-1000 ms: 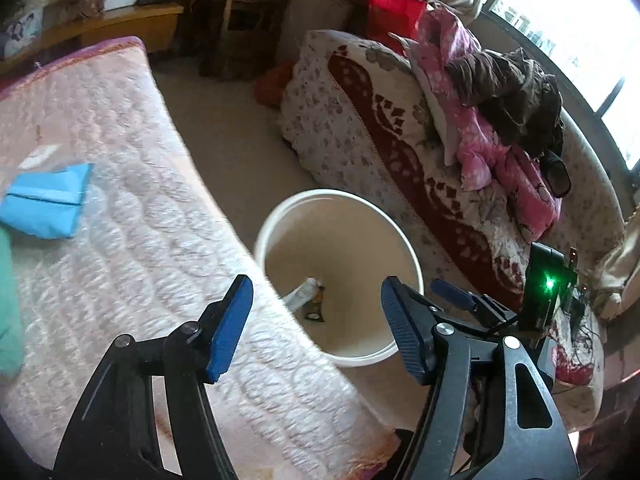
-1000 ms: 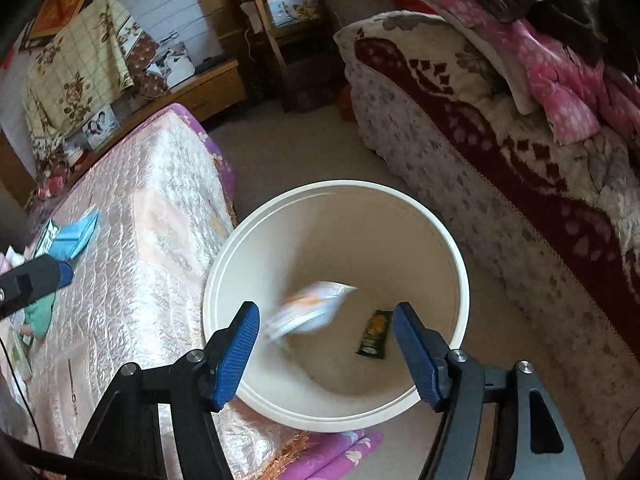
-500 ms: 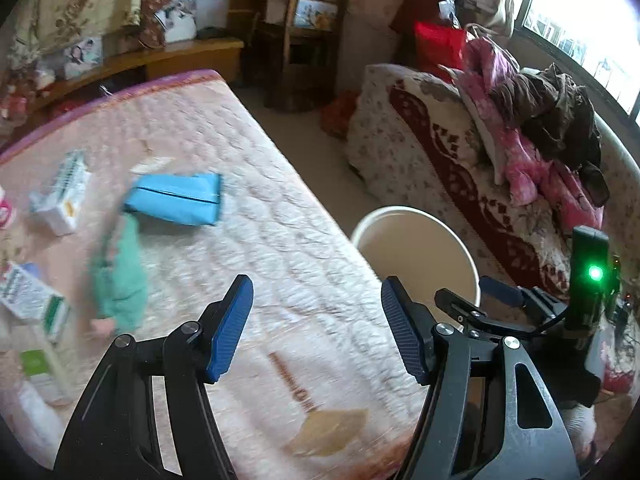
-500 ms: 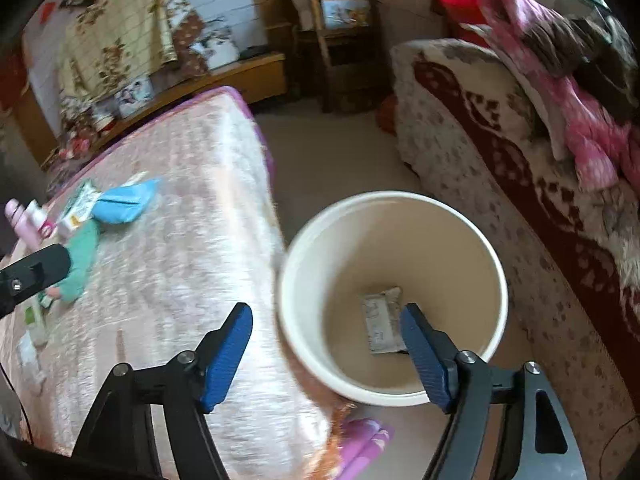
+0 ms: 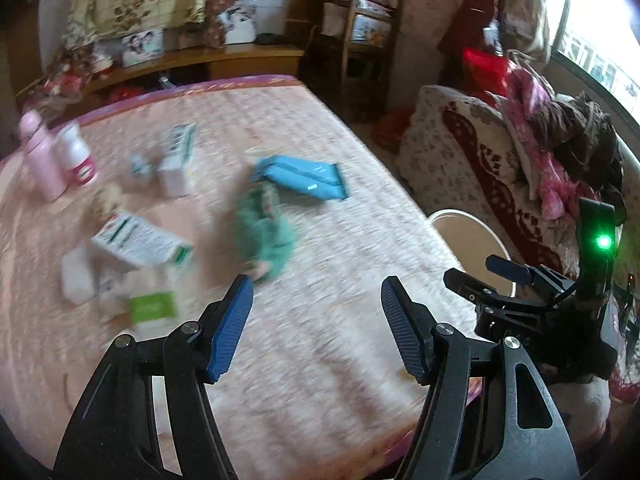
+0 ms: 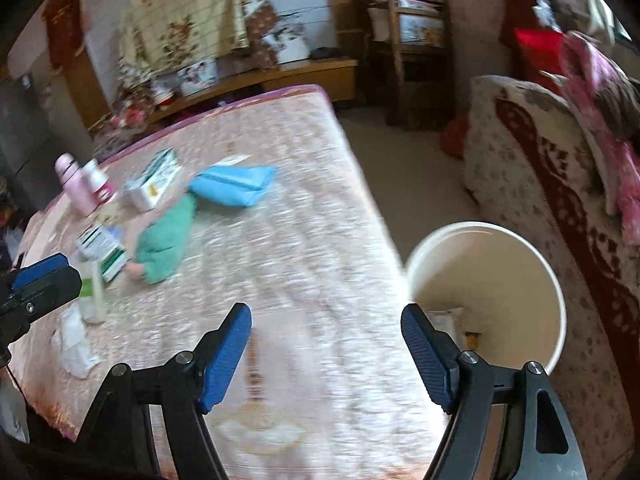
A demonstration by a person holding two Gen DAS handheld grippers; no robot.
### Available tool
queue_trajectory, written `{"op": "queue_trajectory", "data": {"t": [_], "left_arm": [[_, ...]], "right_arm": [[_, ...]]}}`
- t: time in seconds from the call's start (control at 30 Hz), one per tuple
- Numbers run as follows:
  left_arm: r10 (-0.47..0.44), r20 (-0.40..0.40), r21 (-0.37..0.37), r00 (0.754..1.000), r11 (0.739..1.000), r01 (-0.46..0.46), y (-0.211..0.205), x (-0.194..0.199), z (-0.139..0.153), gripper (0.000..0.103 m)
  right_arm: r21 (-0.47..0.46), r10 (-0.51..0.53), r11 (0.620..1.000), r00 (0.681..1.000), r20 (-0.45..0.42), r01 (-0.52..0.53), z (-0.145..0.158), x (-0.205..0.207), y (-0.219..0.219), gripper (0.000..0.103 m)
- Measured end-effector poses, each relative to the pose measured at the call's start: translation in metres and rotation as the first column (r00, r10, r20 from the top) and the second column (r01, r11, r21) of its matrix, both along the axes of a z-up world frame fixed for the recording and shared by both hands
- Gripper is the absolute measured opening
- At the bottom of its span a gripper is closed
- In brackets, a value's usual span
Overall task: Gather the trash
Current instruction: 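Return both tools to the bed and grasp the crumpled tissue with the left tool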
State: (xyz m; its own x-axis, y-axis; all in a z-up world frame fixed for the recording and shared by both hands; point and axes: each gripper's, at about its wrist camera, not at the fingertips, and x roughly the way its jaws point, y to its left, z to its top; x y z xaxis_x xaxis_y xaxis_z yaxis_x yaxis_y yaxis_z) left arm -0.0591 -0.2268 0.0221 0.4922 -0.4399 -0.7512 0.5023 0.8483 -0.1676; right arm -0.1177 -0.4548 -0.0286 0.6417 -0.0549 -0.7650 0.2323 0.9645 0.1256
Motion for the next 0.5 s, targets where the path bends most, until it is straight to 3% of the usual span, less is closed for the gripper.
{"op": "queue_trajectory", "data": {"t": [0.27,0.5], "left_arm": [[0.1,-0.051,0.027,0.994,0.995,-0.099,0.084,-0.004,-0.019,0.065],[0.18,-0.107,0.045,0.978,0.983,-0.176,0.132,-0.002,-0.057,0.065]], "right_arm": [[0.002,0.129,0.992,0.992,-0.008,-0.129,-0.003,0.022,0.062,0.075],[0.037,0.204,0.978,0.979,-0.02,-0.203,-0.009,0.036,0.096,0.076]]}}
